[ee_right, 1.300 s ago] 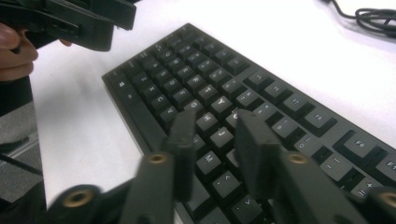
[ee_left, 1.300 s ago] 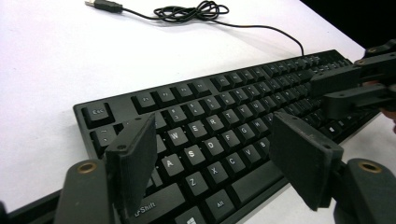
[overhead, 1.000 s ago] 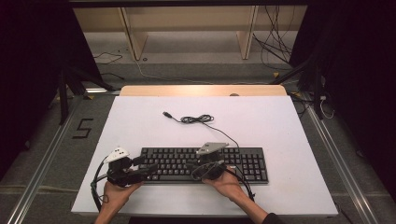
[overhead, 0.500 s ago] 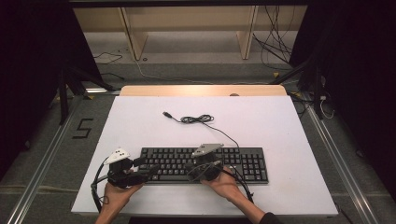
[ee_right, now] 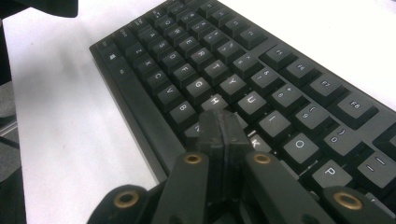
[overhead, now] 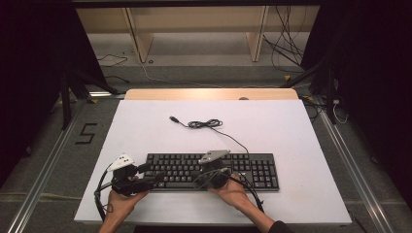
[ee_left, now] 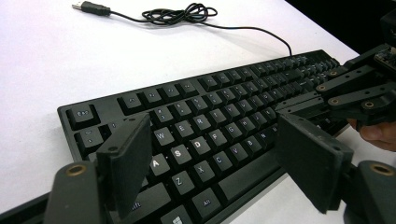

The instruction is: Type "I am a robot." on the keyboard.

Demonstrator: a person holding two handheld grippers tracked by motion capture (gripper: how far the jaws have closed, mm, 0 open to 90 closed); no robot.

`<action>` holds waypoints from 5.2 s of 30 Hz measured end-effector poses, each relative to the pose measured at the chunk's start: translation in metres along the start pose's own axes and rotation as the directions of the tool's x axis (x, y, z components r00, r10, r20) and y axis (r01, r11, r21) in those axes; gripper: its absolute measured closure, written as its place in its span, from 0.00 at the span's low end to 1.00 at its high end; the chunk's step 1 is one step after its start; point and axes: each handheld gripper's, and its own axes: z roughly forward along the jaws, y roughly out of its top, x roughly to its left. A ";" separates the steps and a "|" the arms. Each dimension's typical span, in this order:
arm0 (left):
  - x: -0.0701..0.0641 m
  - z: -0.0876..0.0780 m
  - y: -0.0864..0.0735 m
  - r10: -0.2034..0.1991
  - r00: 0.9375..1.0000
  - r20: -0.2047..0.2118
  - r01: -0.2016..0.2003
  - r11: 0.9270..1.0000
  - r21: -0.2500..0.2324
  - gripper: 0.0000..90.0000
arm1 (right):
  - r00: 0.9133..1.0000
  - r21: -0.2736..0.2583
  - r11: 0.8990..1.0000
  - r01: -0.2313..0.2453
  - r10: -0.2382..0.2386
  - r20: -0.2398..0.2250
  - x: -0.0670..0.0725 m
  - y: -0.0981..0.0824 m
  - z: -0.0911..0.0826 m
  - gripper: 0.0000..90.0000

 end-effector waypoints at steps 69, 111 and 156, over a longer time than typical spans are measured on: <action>0.007 -0.004 0.000 -0.010 1.000 -0.025 0.009 1.000 -0.022 0.30 | 0.997 -0.128 0.992 0.004 -0.013 -0.070 0.007 -0.001 -0.027 0.66; 0.008 -0.004 0.000 -0.013 1.000 -0.029 0.012 1.000 -0.019 0.30 | 0.998 0.021 0.998 0.064 -0.064 -0.012 0.015 -0.016 0.001 1.00; 0.015 0.015 0.004 0.009 0.996 -0.085 -0.001 0.995 0.096 0.84 | 0.994 -0.214 0.971 -0.108 0.103 -0.032 -0.010 -0.015 -0.061 0.40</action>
